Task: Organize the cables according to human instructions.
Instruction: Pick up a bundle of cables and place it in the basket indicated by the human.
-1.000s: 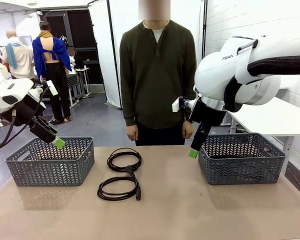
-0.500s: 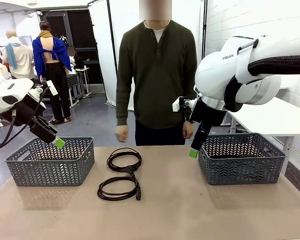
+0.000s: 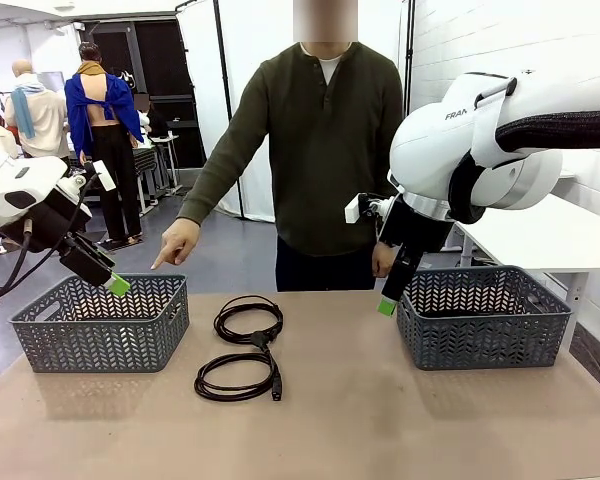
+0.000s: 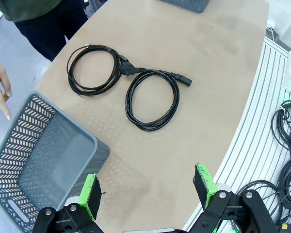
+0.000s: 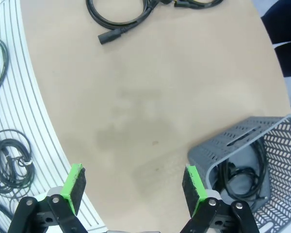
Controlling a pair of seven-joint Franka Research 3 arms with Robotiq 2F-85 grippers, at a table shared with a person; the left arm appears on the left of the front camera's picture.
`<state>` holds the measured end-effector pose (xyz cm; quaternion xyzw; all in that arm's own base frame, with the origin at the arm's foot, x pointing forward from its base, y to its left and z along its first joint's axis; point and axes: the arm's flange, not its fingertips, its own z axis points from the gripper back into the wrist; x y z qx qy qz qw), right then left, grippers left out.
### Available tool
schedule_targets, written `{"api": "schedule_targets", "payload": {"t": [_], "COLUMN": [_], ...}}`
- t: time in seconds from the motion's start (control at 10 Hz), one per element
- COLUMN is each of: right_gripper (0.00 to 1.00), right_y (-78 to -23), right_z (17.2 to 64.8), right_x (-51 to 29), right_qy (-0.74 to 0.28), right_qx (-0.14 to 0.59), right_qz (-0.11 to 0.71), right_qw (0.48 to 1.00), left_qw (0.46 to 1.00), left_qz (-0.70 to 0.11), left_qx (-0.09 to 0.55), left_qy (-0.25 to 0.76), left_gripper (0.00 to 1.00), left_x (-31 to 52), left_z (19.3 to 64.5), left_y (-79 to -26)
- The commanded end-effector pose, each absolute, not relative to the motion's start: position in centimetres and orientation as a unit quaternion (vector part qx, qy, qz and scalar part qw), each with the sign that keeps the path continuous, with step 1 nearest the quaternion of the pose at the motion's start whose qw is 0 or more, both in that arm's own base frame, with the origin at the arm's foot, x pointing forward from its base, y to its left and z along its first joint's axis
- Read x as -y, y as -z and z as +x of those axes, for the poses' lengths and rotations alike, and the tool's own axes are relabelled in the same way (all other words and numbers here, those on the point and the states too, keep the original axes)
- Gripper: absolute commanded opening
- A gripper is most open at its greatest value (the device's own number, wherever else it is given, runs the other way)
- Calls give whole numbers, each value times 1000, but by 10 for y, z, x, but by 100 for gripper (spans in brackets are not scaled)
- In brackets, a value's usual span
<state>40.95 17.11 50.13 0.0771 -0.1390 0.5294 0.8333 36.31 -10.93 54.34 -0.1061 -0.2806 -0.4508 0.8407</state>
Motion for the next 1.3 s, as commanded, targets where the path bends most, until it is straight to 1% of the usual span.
{"api": "schedule_targets", "payload": {"t": [0.0, 1.2], "right_gripper": [100, 100], "right_y": [-501, -501], "right_z": [411, 411], "right_x": [-170, -170], "right_qy": [-528, -528], "right_qx": [140, 140], "right_qz": [76, 76], "right_qw": [834, 834], "left_qw": [839, 839], "left_qz": [-111, -111], "left_qx": [281, 281], "left_qy": [452, 452], "left_gripper": [100, 100], "left_x": [107, 107], "left_z": [364, 364], "left_y": [-543, -543]}}
